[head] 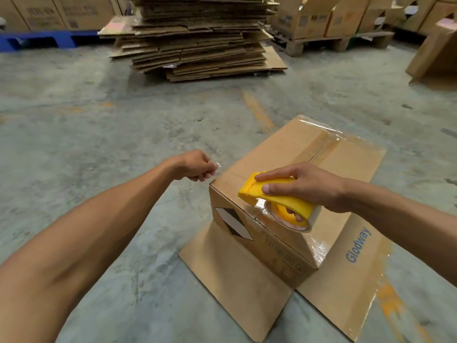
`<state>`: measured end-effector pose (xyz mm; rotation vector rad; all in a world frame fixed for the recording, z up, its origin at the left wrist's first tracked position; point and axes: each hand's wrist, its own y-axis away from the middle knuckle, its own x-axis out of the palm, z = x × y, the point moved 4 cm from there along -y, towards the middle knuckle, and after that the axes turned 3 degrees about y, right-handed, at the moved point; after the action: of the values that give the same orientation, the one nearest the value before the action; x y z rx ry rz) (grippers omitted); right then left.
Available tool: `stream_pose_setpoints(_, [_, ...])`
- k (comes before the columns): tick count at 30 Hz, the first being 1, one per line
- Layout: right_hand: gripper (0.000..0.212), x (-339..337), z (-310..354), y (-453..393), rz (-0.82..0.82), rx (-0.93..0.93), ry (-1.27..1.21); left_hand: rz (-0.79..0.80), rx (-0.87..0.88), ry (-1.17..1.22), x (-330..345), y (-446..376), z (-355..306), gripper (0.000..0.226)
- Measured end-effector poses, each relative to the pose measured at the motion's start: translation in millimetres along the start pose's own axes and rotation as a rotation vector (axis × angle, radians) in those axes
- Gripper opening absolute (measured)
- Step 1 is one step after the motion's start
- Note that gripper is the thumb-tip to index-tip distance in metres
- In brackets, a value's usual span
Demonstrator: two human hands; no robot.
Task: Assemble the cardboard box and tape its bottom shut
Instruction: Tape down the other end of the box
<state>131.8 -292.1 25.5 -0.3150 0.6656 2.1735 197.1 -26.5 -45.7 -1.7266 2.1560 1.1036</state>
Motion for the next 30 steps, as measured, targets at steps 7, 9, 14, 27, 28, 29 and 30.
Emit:
stream_pose_setpoints(7, [0.036,9.8,-0.9,-12.4,-0.001,0.005,0.029,-0.106,0.055,-0.03,4.2,-7.2,16.3,0.033])
stream_pose_setpoints(9, [0.036,10.9,-1.9,-13.7,0.002,0.009,-0.003,-0.138,0.091,-0.007,7.4,-7.8,19.7,0.031])
stream_pose_setpoints(14, [0.036,11.4,-7.5,-15.9,0.009,-0.001,0.048,-0.155,0.136,0.064,16.7,-9.1,31.4,0.029])
stream_pose_setpoints(27, [0.043,14.9,-16.2,-19.6,0.018,0.02,0.061,-0.016,0.048,0.381,29.4,-18.8,52.5,0.033])
stream_pose_setpoints(28, [0.042,15.0,-15.9,-20.0,0.016,0.018,0.057,-0.004,0.039,0.384,29.9,-18.7,53.6,0.032])
stream_pose_setpoints(29, [0.039,15.3,-15.6,-20.5,0.014,0.017,0.057,0.002,0.032,0.387,30.4,-18.6,54.8,0.031])
stream_pose_setpoints(30, [0.038,15.6,-15.2,-20.6,0.011,0.018,0.058,0.003,0.025,0.391,30.9,-18.2,55.7,0.031])
